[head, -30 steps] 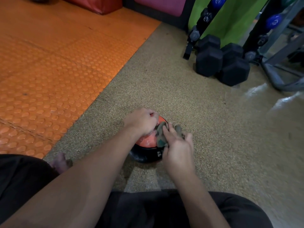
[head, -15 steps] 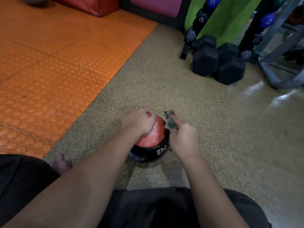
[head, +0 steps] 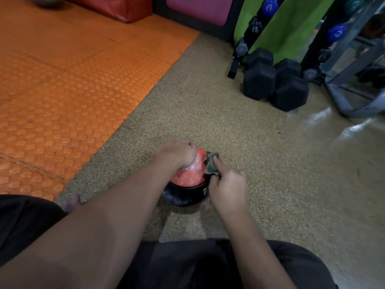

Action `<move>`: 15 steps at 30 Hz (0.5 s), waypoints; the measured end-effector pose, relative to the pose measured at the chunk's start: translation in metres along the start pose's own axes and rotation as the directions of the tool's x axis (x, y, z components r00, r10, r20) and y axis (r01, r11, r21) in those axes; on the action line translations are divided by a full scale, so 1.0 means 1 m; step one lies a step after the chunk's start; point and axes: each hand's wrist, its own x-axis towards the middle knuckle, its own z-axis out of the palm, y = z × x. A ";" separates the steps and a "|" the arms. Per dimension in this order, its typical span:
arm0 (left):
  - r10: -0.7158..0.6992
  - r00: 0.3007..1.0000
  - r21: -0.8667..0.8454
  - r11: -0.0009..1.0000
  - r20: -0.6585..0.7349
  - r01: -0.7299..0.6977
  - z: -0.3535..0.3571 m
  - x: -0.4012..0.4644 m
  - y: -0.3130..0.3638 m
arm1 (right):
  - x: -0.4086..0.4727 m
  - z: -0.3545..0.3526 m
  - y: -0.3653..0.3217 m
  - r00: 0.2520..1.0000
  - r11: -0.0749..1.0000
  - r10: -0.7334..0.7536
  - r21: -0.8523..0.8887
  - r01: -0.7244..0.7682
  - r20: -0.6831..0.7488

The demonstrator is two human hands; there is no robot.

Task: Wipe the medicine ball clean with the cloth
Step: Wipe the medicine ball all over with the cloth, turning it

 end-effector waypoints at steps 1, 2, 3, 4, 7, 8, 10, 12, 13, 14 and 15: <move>0.008 1.000 0.021 1.000 0.000 -0.008 -0.001 0.001 0.001 | -0.001 0.006 -0.005 1.000 1.000 0.007 -0.027 -0.006 0.015; 0.012 1.000 0.037 0.999 0.001 -0.012 -0.003 0.004 0.002 | -0.010 0.011 -0.012 0.999 0.998 -0.017 -0.056 0.019 0.030; 0.007 1.000 0.047 0.999 0.009 -0.008 -0.002 0.006 0.000 | -0.027 0.015 -0.018 0.997 0.995 -0.057 -0.080 0.061 0.057; -0.002 1.000 0.053 0.999 0.015 0.002 -0.003 0.007 -0.002 | -0.047 0.017 -0.022 0.991 0.990 -0.109 -0.081 0.115 0.078; -0.019 1.000 0.070 0.997 0.014 0.018 -0.004 0.007 -0.005 | -0.085 0.012 -0.025 0.946 0.949 -0.310 -0.030 0.314 0.098; -0.026 1.000 0.072 0.997 0.006 0.025 -0.005 0.005 -0.003 | -0.083 0.009 -0.024 0.939 0.943 -0.331 0.001 0.332 0.096; -0.043 0.999 0.053 0.998 0.005 0.043 -0.006 -0.002 -0.001 | -0.058 0.002 -0.019 0.979 0.978 -0.201 0.060 0.198 0.034; -0.012 1.000 0.021 1.000 -0.018 0.013 -0.002 -0.004 -0.003 | -0.020 -0.005 -0.013 0.996 0.997 -0.050 0.054 0.053 -0.072; 0.007 0.999 0.007 1.000 -0.043 -0.007 0.000 -0.004 -0.005 | -0.004 -0.004 -0.009 0.995 0.999 -0.031 0.032 0.034 -0.099; 0.016 0.998 -0.011 1.000 -0.059 -0.016 0.001 -0.006 -0.006 | 0.008 0.000 -0.007 0.995 0.999 -0.036 0.007 0.037 -0.098; 0.013 0.998 -0.020 1.000 -0.063 -0.014 0.003 -0.006 -0.006 | 0.012 0.006 -0.009 0.997 0.999 -0.040 -0.011 0.039 -0.070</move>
